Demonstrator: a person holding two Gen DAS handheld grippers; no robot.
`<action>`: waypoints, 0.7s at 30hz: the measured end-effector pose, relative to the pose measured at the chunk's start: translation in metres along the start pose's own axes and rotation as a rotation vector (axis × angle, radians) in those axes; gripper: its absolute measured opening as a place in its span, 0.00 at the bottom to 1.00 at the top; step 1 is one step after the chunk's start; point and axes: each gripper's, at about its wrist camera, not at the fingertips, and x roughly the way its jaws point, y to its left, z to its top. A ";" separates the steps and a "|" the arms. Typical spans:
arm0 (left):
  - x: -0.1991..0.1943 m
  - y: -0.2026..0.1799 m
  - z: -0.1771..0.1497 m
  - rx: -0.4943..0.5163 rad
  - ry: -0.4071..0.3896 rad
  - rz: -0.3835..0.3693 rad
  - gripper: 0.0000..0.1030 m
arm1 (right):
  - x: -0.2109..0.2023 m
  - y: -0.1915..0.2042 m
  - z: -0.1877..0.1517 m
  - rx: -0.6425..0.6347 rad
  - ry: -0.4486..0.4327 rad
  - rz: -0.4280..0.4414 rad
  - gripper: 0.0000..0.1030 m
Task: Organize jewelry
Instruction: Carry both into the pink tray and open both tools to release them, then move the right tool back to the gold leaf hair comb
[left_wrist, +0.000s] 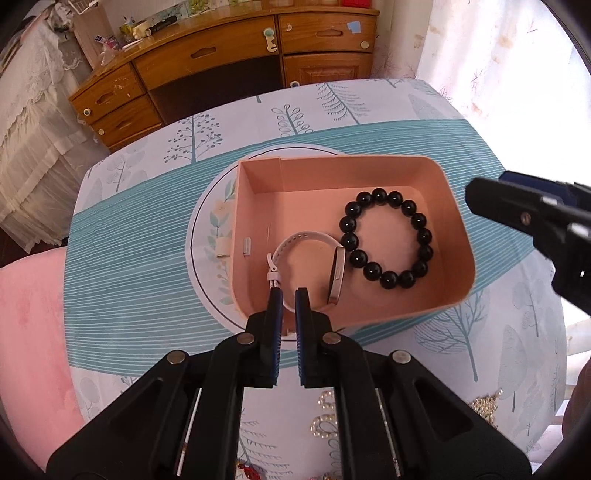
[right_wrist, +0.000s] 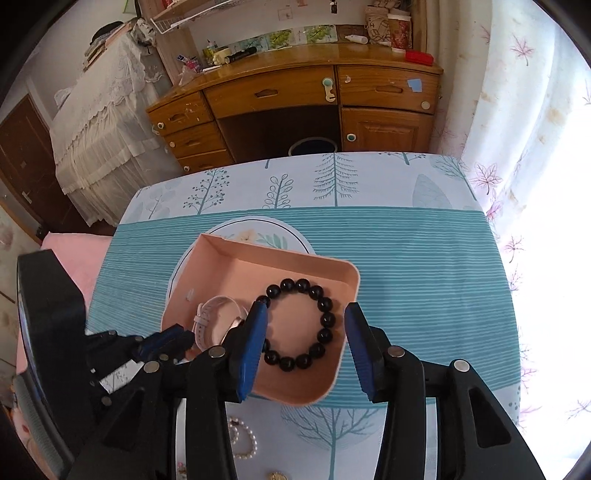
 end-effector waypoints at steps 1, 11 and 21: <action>-0.005 0.000 -0.002 0.001 -0.004 0.000 0.04 | -0.004 -0.002 -0.005 -0.003 -0.004 -0.001 0.43; -0.054 0.020 -0.050 -0.038 -0.029 -0.042 0.04 | -0.054 -0.015 -0.082 -0.016 -0.013 0.024 0.43; -0.101 0.035 -0.114 -0.101 -0.065 -0.063 0.04 | -0.110 -0.009 -0.157 -0.044 -0.032 0.078 0.43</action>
